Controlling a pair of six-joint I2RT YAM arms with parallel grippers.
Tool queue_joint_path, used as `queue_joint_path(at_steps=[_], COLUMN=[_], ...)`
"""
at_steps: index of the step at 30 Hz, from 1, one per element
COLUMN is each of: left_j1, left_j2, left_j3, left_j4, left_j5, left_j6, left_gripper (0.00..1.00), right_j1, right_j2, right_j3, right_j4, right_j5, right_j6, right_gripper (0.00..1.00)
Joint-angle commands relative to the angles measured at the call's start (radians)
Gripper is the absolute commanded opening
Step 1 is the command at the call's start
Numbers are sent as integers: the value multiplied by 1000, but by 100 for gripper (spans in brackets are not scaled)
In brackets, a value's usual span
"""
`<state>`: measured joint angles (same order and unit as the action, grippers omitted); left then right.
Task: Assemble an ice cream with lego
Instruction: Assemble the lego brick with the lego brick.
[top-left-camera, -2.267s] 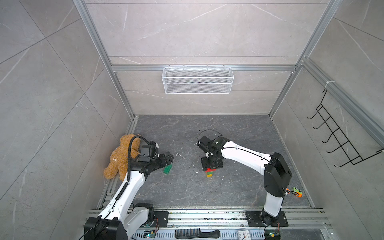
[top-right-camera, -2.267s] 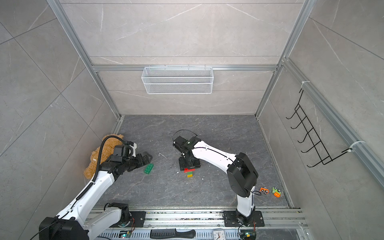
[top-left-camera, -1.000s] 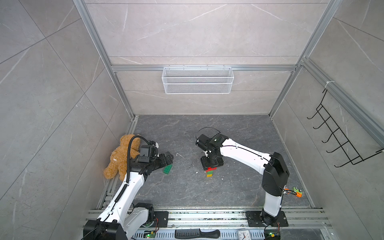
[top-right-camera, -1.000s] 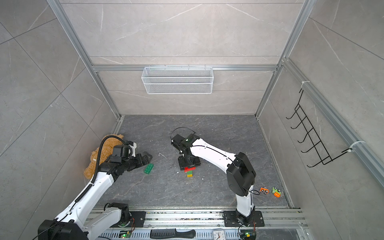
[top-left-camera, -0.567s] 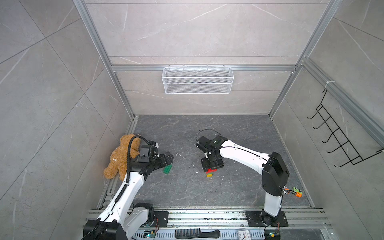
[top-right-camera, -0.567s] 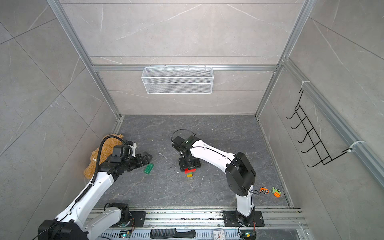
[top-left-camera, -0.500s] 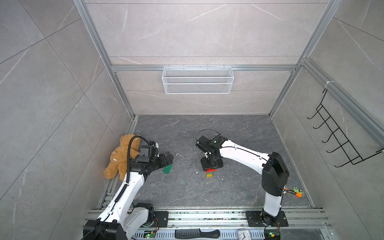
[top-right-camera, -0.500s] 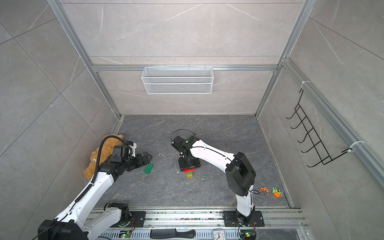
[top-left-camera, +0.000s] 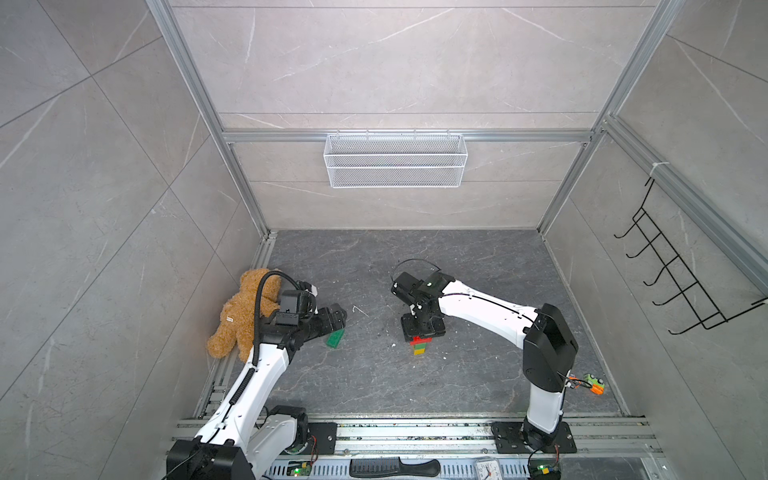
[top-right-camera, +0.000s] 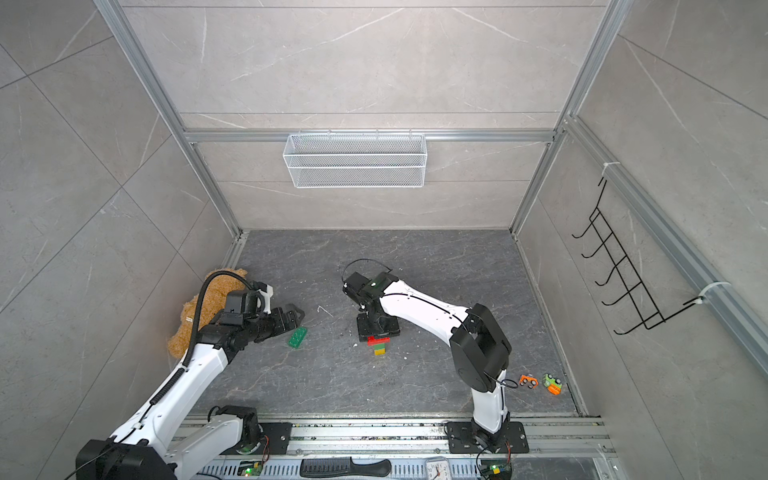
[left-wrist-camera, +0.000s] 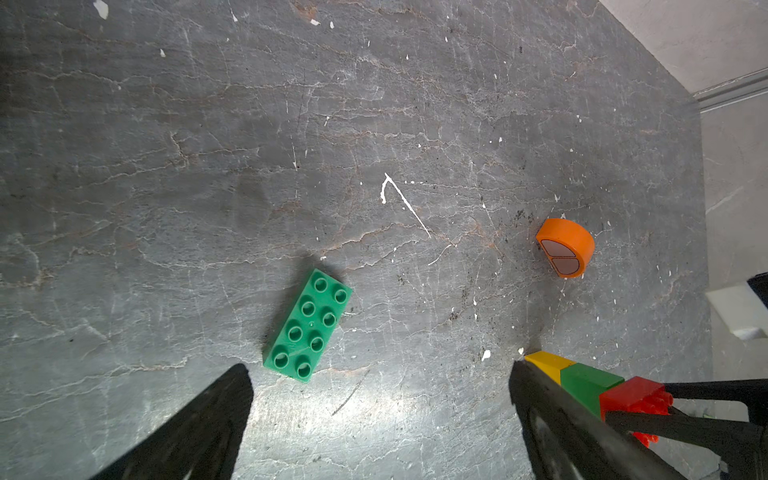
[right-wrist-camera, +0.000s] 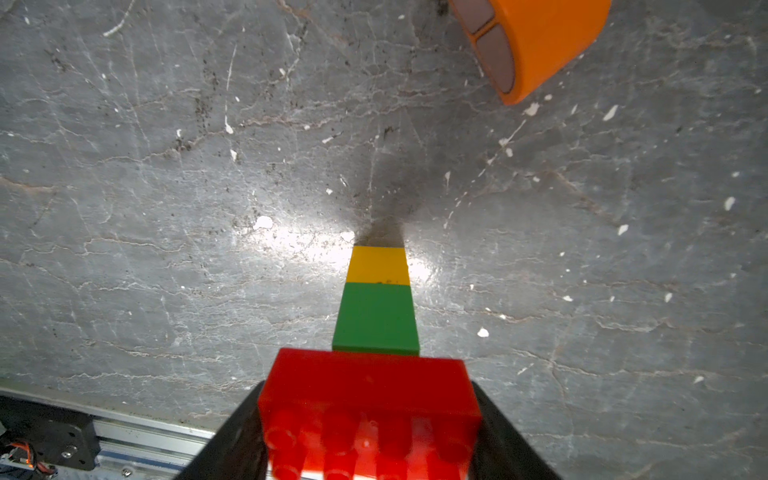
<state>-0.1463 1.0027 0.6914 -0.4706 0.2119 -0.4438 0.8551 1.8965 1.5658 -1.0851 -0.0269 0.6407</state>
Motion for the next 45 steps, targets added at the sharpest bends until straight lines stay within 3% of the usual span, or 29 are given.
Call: queue_joint_path(at_steps=[1, 7, 16, 24, 33, 38, 42, 45], left_j1=[-3, -3, -4, -2, -3, -2, -2, -2], left_j2=[-6, -3, -11, 3, 22, 33, 36, 29], left_j3=[16, 20, 10, 22, 23, 23, 26, 27], left_j4=[11, 9, 14, 2, 16, 26, 30, 26], left_j5=[3, 7, 4, 3, 15, 25, 33, 32], left_j6=[25, 27, 18, 29, 22, 26, 31, 33], left_gripper=[99, 100, 99, 99, 99, 99, 99, 99], right_j1=[5, 6, -1, -1, 14, 70, 13, -8], right_j2=[13, 50, 83, 127, 128, 183, 138, 127], right_j3=[-71, -97, -145, -131, -151, -106, -244, -229], right_j4=[5, 0, 51, -82, -16, -108, 52, 27], right_j5=[-6, 23, -34, 132, -107, 27, -181, -161], right_j6=[29, -51, -91, -139, 51, 50, 102, 103], right_gripper=[48, 49, 48, 46, 44, 44, 43, 43])
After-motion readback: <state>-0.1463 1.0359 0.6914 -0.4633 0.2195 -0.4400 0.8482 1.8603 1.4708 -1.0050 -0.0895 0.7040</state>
